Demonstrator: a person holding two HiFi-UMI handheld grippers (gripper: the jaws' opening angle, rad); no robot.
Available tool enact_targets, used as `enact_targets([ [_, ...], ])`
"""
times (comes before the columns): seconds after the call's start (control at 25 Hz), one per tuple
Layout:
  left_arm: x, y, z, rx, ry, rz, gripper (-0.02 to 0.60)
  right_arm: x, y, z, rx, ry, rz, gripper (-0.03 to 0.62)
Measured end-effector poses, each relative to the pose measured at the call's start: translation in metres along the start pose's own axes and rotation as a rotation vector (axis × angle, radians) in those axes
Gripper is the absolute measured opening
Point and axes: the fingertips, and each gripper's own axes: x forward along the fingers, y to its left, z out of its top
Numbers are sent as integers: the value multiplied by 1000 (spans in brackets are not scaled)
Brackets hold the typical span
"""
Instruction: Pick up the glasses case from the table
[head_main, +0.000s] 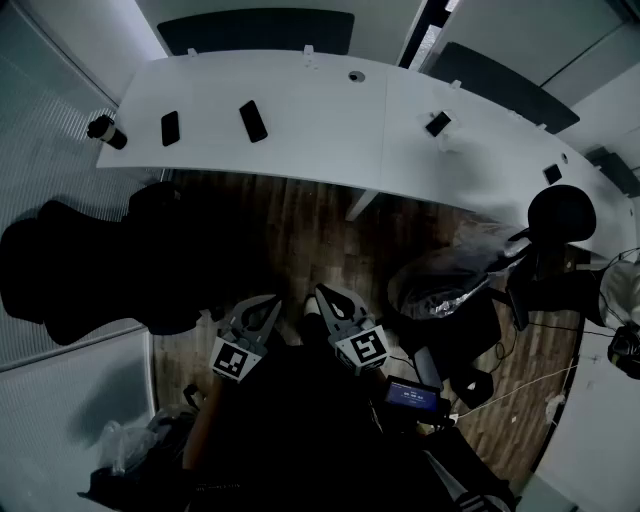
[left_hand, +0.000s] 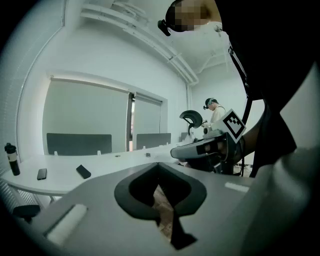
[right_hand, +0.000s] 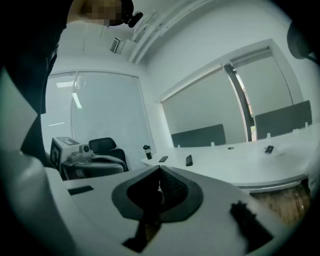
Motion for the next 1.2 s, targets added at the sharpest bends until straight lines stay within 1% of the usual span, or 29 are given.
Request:
enact_targets([
  [0.16,15,8,0,-5,3,-7,8,4,-24,1,3,-14,-18,8],
  [0.28,22,24,0,-26,3,-2,8,17,-32,1,3,-7,-23,8],
  [0.48,32,57,3,-32,-37,-20,8,47,-35,8,-25,4,-38,8],
  [0.56,34,77,1,-54,-38,-28,8,63,-32,16,-19,0,-45,8],
  [0.64,40,104,-5,-56,-26,-28,8,83,-26,26,-21,0,-33,8],
  [0.72,48,134,-7,-59,-22,-25,8,103,-19,36,-62,17,-8,8],
  [0.8,54,163,-6,-60,-37,-25,8,124,-17,44,-99,28,-7,8],
  [0.96,61,206,-7,-74,-24,-22,8,159,-17,53,-114,44,-11,8],
  [1.08,59,231,-14,-56,-1,-43,8,185,-10,55,-127,73,9,8],
  [1.2,55,255,-20,-36,11,-61,8,212,-8,60,-123,82,-7,8],
])
